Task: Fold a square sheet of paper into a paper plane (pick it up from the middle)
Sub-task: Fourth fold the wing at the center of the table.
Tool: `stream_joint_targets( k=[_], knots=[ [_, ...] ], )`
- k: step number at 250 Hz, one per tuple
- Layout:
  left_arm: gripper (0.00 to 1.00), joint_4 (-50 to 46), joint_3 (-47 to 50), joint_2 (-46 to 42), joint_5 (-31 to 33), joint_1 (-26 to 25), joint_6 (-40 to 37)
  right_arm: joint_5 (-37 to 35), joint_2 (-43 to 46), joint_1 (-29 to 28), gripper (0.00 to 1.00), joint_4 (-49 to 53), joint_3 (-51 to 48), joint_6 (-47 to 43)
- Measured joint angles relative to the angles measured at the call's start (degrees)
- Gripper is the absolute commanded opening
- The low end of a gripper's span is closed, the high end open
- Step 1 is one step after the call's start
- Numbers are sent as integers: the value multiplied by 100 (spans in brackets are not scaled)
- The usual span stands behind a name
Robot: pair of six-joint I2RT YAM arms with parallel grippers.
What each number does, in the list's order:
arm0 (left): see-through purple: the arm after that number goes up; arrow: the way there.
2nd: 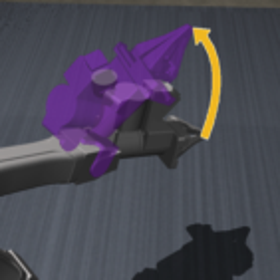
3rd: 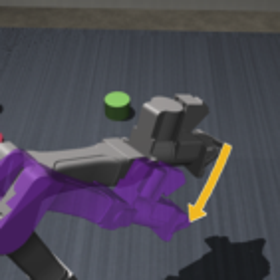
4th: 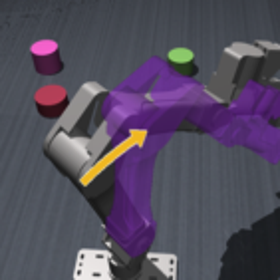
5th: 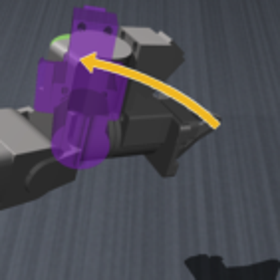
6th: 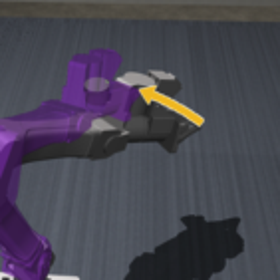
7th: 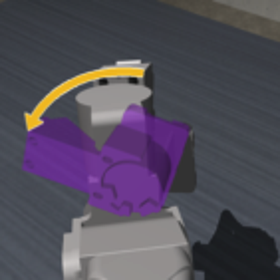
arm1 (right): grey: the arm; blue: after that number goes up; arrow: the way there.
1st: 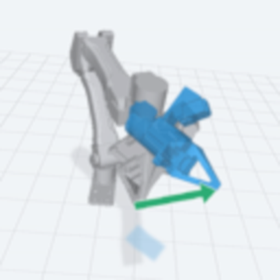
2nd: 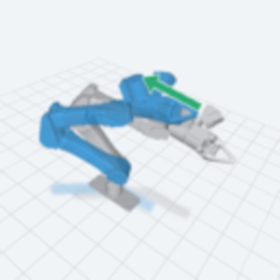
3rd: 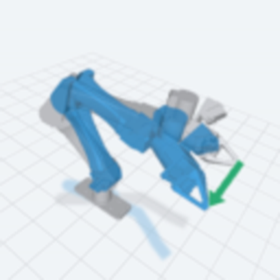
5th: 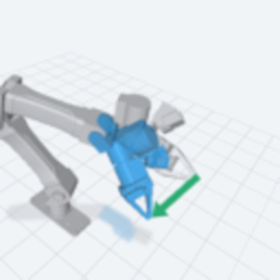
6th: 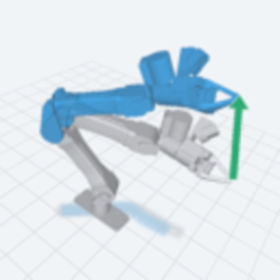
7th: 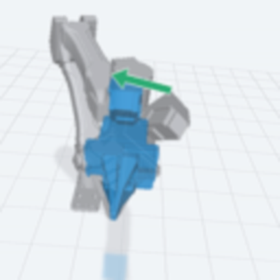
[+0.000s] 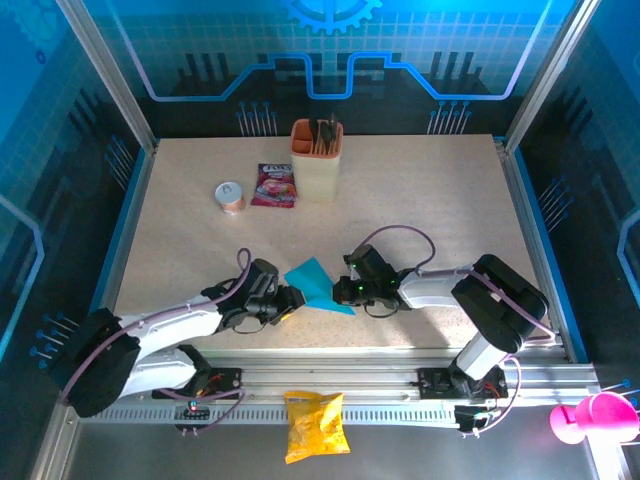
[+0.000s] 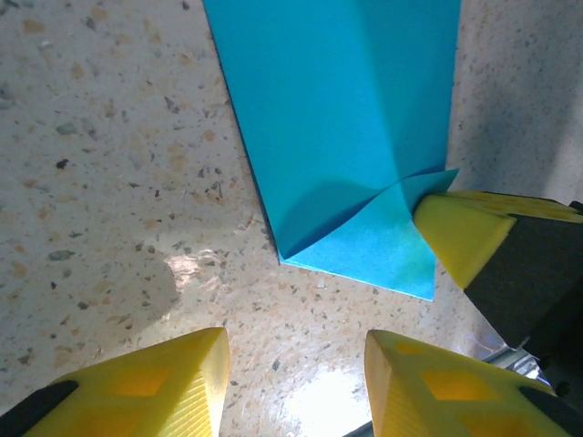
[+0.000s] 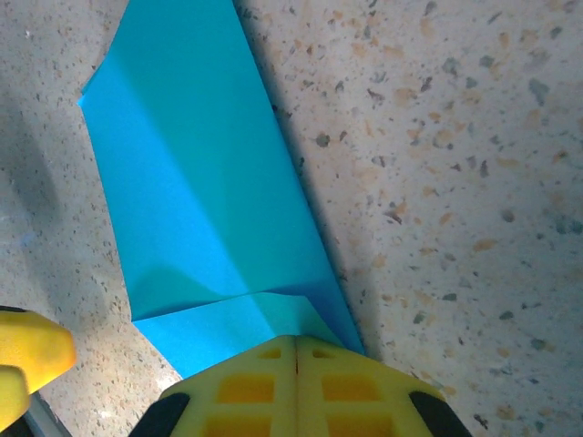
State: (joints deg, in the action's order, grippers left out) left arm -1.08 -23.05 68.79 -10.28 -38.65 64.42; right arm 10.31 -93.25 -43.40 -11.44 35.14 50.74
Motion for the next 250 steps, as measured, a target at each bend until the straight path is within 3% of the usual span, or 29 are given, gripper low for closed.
stream_joint_targets(
  k=[134, 250],
  knots=[
    [42, 448, -407, 817, 9, -63, 17, 181, -79, 72, 0, -518, -184, 92],
    [40, 127, -656, 957, 361, -199, 170, 254, -129, 98, 0, -761, -254, 195]
  ],
)
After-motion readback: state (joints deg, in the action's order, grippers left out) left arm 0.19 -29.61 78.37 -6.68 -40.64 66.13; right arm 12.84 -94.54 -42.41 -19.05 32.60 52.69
